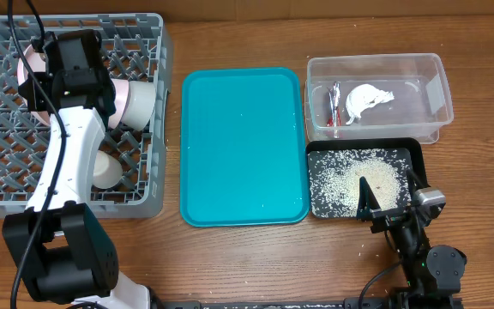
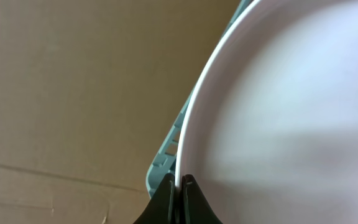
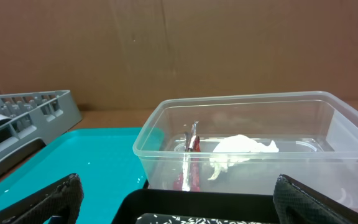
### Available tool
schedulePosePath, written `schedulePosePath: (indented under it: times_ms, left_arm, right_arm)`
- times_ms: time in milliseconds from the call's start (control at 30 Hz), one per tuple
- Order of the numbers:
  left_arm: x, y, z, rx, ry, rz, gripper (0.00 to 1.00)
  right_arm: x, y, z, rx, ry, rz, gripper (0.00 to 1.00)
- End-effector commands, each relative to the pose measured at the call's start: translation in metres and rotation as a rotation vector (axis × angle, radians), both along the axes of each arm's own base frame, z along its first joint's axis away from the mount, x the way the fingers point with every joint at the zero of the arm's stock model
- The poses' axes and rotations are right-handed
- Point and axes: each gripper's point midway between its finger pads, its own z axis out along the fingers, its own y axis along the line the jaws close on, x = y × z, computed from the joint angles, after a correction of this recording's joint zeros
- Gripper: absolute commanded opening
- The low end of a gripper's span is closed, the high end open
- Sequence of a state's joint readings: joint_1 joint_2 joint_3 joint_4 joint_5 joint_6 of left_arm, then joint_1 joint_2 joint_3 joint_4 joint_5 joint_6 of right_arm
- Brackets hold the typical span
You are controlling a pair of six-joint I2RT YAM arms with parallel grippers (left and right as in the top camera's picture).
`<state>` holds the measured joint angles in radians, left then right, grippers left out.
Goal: Sort waste into correct bins and load items into the dishwasher
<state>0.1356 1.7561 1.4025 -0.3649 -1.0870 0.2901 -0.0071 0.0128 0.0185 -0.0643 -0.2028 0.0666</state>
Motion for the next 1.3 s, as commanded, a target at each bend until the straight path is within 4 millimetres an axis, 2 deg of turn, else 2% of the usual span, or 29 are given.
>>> schedulePosePath:
  times_ms: [0,300,367,400,467,567,633,667,733,867,1000,1100,1200,1267]
  left_arm:
    - [-0.008,0.003,0.003,0.060,0.053,0.030,0.04]
    - [-0.005,0.002,0.004,0.065,0.064,0.016,0.04]
    - [-0.003,-0.001,-0.001,0.041,0.062,-0.001,0.05]
    - [-0.003,-0.003,-0.003,0.032,0.060,-0.006,0.13]
    - [-0.003,-0.006,-0.005,0.025,0.056,-0.006,0.34]
    - [0.003,-0.019,-0.004,0.023,0.037,-0.032,0.48]
    - [0.008,-0.034,-0.002,0.029,0.034,-0.062,0.57]
    - [0.012,-0.050,0.002,0.045,0.032,-0.087,0.65]
    - [0.015,-0.068,0.006,0.054,0.027,-0.121,0.73]
    - [0.015,-0.115,0.021,0.037,-0.014,-0.218,0.83]
    - [0.000,-0.158,0.043,-0.006,-0.045,-0.319,0.85]
    - [-0.015,-0.190,0.050,-0.117,-0.060,-0.418,0.85]
    - [-0.041,-0.227,0.052,-0.374,-0.066,-0.524,0.81]
    - [-0.063,-0.245,0.060,-0.526,-0.047,-0.574,0.70]
  right_arm:
    - [0.000,-0.002,-0.002,-0.004,-0.005,-0.006,1.00]
    - [0.000,-0.002,-0.002,-0.004,-0.005,-0.006,1.00]
    - [0.000,-0.002,-0.002,-0.004,-0.005,-0.006,1.00]
    - [0.000,-0.002,-0.002,-0.004,-0.005,-0.006,1.00]
    - [0.000,-0.002,-0.002,-0.004,-0.005,-0.006,1.00]
    - [0.000,-0.002,-0.002,-0.004,-0.005,-0.006,1.00]
    - [0.000,-0.002,-0.002,-0.004,-0.005,-0.006,1.00]
    - [0.000,-0.002,-0.002,-0.004,-0.005,-0.006,1.00]
    - [0.000,-0.002,-0.002,-0.004,-0.005,-0.006,0.99]
    - [0.000,-0.002,-0.002,-0.004,-0.005,-0.006,1.00]
    - [0.000,-0.002,-0.002,-0.004,-0.005,-0.006,1.00]
    - [0.000,-0.002,-0.002,-0.004,-0.005,-0.006,1.00]
    - [0.000,-0.002,-0.002,-0.004,-0.005,-0.006,1.00]
    - [0.000,-0.002,-0.002,-0.004,-0.005,-0.006,1.00]
